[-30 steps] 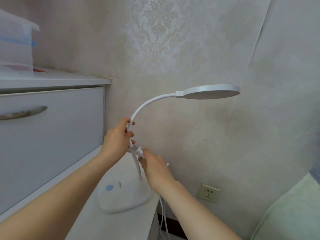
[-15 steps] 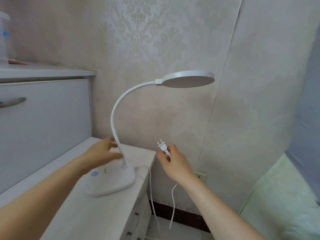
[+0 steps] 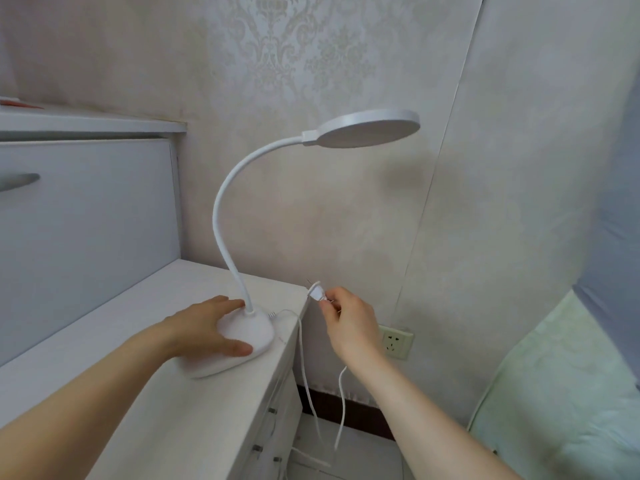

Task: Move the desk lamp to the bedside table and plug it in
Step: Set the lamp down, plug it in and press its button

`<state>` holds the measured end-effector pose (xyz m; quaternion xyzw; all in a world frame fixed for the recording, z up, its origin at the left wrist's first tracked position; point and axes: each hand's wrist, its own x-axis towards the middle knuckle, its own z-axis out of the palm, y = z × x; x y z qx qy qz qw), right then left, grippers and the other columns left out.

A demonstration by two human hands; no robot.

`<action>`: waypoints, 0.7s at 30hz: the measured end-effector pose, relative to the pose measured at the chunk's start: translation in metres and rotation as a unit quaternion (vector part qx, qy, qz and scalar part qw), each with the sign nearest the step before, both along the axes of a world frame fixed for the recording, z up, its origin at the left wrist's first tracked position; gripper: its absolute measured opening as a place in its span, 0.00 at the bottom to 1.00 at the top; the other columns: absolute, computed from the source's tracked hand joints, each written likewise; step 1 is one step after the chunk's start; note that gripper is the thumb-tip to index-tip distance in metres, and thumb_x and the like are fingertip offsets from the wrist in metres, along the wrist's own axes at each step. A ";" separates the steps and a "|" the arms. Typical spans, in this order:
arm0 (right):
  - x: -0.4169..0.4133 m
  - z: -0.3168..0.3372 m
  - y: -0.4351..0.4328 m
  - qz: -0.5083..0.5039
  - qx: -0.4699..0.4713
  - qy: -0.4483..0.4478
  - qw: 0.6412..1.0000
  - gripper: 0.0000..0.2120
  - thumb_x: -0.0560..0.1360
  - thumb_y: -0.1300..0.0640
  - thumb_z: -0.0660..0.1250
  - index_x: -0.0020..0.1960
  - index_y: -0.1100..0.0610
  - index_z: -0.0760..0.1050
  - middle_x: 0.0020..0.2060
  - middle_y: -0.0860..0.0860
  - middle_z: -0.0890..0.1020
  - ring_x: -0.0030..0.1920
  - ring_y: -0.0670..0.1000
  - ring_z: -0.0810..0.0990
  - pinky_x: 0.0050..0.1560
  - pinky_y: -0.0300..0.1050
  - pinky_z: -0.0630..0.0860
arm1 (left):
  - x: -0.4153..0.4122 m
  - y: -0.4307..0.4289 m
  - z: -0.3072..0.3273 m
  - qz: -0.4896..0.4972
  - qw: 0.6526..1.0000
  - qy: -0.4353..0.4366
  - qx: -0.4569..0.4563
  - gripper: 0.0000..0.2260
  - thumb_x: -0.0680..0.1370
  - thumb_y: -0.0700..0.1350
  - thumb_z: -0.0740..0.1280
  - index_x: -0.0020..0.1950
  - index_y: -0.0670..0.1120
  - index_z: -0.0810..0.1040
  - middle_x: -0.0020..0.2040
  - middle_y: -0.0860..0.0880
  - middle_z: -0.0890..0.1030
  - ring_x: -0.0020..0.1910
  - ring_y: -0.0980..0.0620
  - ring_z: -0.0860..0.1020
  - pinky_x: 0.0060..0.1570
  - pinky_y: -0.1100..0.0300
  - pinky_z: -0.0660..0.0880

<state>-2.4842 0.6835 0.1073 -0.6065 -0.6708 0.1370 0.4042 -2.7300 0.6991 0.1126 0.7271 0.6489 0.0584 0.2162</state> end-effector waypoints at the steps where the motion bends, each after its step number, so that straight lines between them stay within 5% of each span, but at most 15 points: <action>1: 0.000 -0.003 0.001 -0.011 -0.002 0.011 1.000 0.09 0.80 0.54 0.60 0.45 0.57 0.76 0.35 0.51 0.80 0.36 0.53 0.77 0.36 0.46 0.72 | 0.003 0.000 -0.002 0.010 1.000 0.003 0.003 0.42 0.66 0.69 0.69 0.76 0.61 0.57 0.77 0.58 0.59 0.74 0.50 0.63 0.71 0.46 0.63; 5: 0.001 -0.015 0.006 -0.061 -0.012 0.058 0.996 0.09 0.79 0.56 0.61 0.42 0.56 0.76 0.36 0.52 0.82 0.34 0.57 0.82 0.37 0.48 0.79 | 0.019 0.000 -0.011 0.048 0.998 0.021 0.022 0.43 0.64 0.74 0.65 0.75 0.63 0.57 0.75 0.57 0.62 0.72 0.47 0.65 0.66 0.42 0.66; 10: 0.025 -0.039 0.024 -0.167 -0.090 0.201 0.961 0.12 0.79 0.57 0.60 0.38 0.57 0.75 0.27 0.49 0.78 0.20 0.44 0.79 0.20 0.33 0.65 | 0.037 0.001 -0.021 0.103 0.993 0.036 0.049 0.42 0.64 0.76 0.61 0.75 0.64 0.56 0.77 0.57 0.59 0.72 0.43 0.63 0.62 0.39 0.64; 16: 0.060 -0.079 0.044 -0.253 -0.174 0.343 0.888 0.09 0.77 0.61 0.61 0.45 0.64 0.78 0.34 0.53 0.81 0.24 0.53 0.82 0.40 0.48 0.82 | 0.069 -0.002 -0.024 0.165 0.984 0.034 0.059 0.39 0.64 0.75 0.61 0.73 0.64 0.59 0.74 0.55 0.62 0.70 0.40 0.62 0.63 0.39 0.61; 21: 0.079 -0.104 0.058 -0.306 -0.193 0.346 0.866 0.07 0.76 0.60 0.63 0.45 0.62 0.78 0.36 0.54 0.81 0.33 0.57 0.84 0.41 0.50 0.83 | 0.072 0.000 -0.026 0.176 0.980 0.051 0.074 0.39 0.65 0.76 0.59 0.73 0.62 0.60 0.74 0.54 0.63 0.70 0.39 0.63 0.64 0.39 0.61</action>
